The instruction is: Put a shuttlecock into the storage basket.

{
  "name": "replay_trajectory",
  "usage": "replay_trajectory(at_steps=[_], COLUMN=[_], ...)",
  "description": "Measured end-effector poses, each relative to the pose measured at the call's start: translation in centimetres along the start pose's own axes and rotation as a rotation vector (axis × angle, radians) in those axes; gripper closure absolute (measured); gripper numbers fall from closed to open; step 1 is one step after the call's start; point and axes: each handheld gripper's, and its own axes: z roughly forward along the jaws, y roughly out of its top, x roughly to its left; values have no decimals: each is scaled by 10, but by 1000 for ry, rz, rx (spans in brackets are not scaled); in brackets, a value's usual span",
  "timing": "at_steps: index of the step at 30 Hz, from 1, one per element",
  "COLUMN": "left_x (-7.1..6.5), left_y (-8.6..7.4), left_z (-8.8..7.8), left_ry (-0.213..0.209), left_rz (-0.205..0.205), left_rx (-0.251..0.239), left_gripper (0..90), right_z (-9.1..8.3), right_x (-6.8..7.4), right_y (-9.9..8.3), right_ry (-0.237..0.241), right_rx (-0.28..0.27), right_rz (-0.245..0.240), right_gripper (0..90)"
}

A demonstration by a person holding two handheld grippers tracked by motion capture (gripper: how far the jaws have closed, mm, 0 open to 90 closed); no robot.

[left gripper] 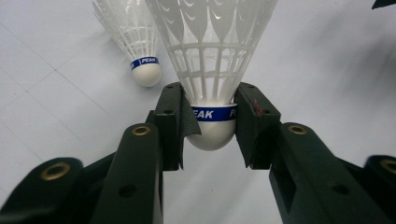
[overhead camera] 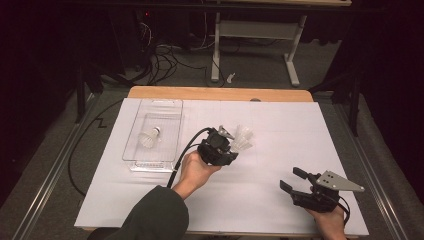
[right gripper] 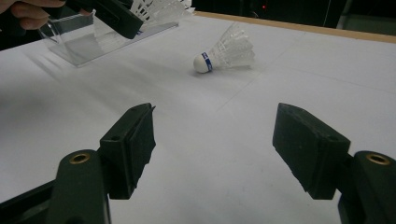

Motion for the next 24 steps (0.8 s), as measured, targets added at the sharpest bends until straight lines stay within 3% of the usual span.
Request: replay_trajectory(at_steps=[24], left_x=[11], left_y=[-7], left_z=[-18], left_ry=[17], left_rz=[-29], left_rx=[-70], left_gripper=[654], right_z=[0], right_x=[0], right_y=[0], right_ry=[0], right_rx=[1], right_rz=[-1], right_gripper=[298])
